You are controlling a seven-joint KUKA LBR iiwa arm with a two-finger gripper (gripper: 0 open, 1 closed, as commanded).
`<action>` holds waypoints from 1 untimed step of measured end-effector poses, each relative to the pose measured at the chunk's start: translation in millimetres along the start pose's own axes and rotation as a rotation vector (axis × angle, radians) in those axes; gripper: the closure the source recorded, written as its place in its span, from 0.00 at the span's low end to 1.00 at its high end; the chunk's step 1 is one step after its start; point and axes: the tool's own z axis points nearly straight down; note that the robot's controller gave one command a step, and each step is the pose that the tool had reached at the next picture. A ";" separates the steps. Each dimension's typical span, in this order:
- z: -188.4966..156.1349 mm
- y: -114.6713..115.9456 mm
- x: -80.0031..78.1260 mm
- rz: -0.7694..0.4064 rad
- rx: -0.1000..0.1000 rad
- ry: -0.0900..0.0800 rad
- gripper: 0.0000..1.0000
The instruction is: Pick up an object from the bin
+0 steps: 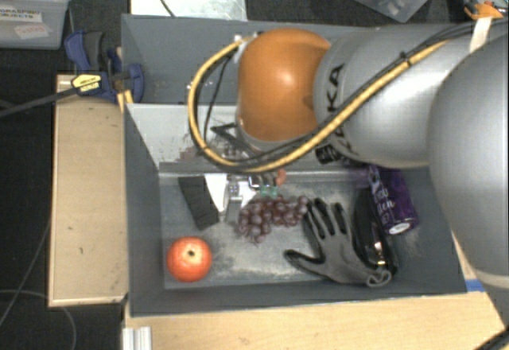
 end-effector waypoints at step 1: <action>50.7 -53.4 -2.4 -0.078 0.002 0.002 0.00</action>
Offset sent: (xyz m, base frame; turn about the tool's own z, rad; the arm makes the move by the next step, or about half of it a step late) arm -0.0250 -0.0334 -0.0559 -0.0357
